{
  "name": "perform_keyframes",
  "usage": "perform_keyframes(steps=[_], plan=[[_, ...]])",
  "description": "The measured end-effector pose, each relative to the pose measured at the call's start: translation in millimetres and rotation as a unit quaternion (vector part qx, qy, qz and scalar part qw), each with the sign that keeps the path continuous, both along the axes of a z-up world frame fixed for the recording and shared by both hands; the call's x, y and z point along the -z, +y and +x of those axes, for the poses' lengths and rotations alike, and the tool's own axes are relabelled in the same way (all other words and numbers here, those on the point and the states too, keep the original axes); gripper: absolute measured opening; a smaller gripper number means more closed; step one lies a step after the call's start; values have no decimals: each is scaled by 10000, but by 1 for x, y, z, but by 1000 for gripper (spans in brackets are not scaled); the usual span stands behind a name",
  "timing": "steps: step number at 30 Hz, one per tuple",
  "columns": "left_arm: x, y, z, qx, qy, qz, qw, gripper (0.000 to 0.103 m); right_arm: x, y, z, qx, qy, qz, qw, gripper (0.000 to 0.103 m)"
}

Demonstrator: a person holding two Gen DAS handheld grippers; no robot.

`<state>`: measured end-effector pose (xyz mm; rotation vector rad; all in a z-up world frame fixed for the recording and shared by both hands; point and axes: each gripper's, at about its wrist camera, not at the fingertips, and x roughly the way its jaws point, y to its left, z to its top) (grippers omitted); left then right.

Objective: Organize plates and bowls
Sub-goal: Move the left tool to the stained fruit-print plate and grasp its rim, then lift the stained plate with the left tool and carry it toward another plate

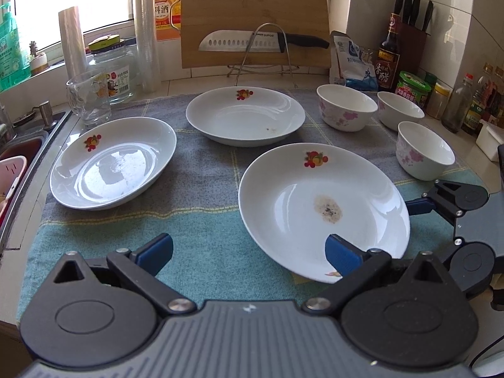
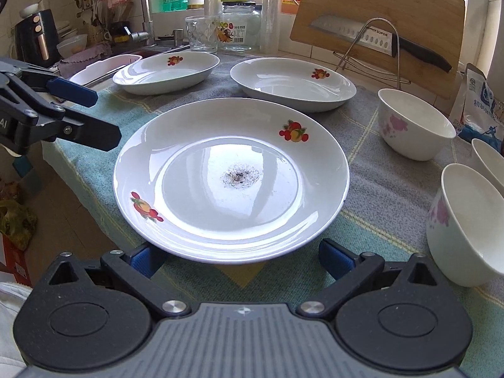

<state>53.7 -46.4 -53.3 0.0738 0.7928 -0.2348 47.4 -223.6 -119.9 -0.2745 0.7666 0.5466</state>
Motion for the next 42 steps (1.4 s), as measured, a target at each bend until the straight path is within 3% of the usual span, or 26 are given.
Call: perform_keyframes(steps=[8,15,26,42], plan=[[2,-15,43,638,235,27,9977,102,0,-2,4,-216,-25,36,9998,103],[10,-33,84,1276,537,162,9902,102,2,-5,0,-228,-161,115,9995,103],[23,-60,123,2203,977,404,9697,100,2,-3,-5,-128,-219,110,9996,103],[32,-59,147,2788,1685,194,9453,93,0,0,0,-236,-206,-3,9995,103]])
